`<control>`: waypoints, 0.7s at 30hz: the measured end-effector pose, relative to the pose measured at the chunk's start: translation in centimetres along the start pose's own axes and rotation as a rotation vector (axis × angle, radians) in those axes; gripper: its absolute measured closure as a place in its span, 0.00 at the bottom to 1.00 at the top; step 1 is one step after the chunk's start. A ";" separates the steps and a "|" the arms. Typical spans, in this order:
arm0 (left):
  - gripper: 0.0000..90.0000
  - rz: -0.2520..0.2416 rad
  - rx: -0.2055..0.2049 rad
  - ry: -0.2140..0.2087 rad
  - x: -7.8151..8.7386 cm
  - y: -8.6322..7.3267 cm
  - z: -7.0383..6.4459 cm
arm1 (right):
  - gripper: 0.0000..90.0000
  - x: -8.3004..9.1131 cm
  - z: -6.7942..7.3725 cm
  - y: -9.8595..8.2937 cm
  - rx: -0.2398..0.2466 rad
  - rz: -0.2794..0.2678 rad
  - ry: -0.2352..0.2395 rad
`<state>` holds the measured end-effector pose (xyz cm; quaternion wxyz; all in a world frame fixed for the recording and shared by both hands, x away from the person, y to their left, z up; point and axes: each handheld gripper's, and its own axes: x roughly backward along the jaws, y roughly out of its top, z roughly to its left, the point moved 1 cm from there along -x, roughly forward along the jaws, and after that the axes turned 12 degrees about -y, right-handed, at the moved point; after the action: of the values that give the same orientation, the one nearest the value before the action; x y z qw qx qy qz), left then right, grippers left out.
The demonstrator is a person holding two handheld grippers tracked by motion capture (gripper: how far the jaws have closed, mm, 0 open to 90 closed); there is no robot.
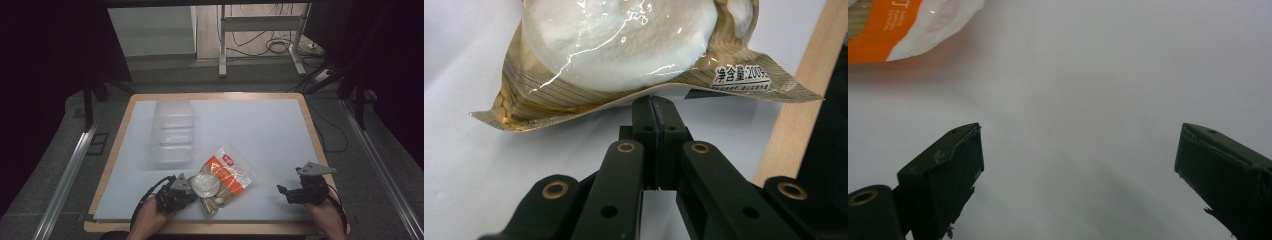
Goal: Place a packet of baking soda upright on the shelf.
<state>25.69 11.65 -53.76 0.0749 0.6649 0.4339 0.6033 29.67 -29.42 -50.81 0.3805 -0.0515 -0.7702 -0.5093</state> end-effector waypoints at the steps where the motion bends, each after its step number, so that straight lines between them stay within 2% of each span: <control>1: 1.00 -0.003 0.001 -0.001 -0.1 0.2 0.1 | 0.06 0.0 0.0 0.0 0.000 0.001 0.001; 4: 1.00 -0.009 0.005 -0.004 -0.4 0.6 0.4 | 0.07 0.0 0.0 0.0 -0.001 0.004 0.003; 16: 1.00 -0.023 -0.025 0.006 -1.9 2.8 1.7 | 0.06 -0.1 -0.2 0.0 -0.013 -0.006 -0.007; 21: 1.00 -0.019 -0.048 0.046 -2.6 3.7 1.8 | 0.06 0.0 -0.2 0.0 -0.010 -0.017 -0.003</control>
<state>29.35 8.44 -53.80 0.0866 0.6446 0.4272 0.6280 29.77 -29.59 -50.75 0.3750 -0.0477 -0.7684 -0.5164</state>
